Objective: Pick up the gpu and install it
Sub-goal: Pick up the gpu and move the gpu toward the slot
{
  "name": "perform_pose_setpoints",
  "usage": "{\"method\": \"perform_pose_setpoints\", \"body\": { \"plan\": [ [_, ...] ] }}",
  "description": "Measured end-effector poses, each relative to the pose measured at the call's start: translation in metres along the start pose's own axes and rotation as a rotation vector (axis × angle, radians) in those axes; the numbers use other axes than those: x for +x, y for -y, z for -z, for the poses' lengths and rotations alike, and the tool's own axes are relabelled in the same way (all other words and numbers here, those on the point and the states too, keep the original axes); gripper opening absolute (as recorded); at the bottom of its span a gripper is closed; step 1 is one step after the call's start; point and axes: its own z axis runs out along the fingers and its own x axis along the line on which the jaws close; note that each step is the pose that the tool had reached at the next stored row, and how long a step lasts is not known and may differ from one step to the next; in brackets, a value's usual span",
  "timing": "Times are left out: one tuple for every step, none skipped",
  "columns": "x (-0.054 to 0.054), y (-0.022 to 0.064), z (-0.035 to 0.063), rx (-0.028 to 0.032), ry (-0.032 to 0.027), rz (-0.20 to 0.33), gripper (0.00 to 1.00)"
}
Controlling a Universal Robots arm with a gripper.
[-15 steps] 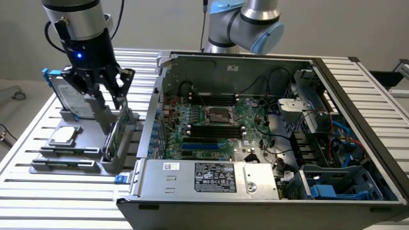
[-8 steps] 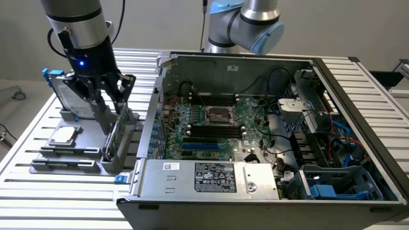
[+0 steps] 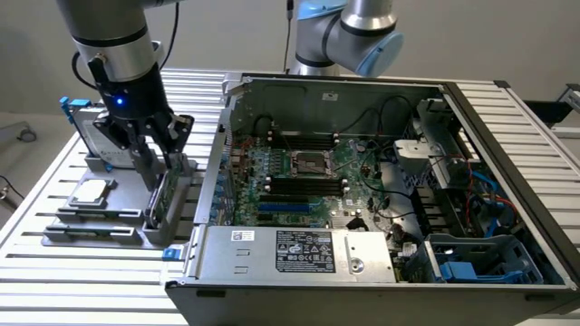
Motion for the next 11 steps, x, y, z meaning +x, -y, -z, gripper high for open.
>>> {"method": "perform_pose_setpoints", "body": {
  "plan": [
    [0.000, 0.0003, -0.0018, 0.0000, -0.0001, 0.000, 0.42],
    [0.000, 0.0005, -0.0037, 0.0000, 0.0000, 0.000, 0.42],
    [0.001, 0.0009, -0.0055, 0.0001, -0.0001, 0.000, 0.42],
    [0.001, 0.0017, -0.0073, 0.0001, 0.0000, 0.000, 0.42],
    [0.002, 0.0024, -0.0091, 0.0000, 0.0000, 0.000, 0.42],
    [0.002, 0.0032, -0.0108, 0.0000, 0.0000, 0.000, 0.42],
    [0.003, 0.0041, -0.0128, 0.0000, 0.0000, 0.000, 0.42],
    [0.003, 0.0050, -0.0146, 0.0000, 0.0000, 0.000, 0.42],
    [0.003, 0.0061, -0.0163, 0.0001, -0.0001, 0.000, 0.42],
    [0.003, 0.0075, -0.0180, 0.0002, -0.0002, 0.000, 0.42],
    [0.003, 0.0092, -0.0198, 0.0000, 0.0000, 0.000, 0.42]
  ]
}}
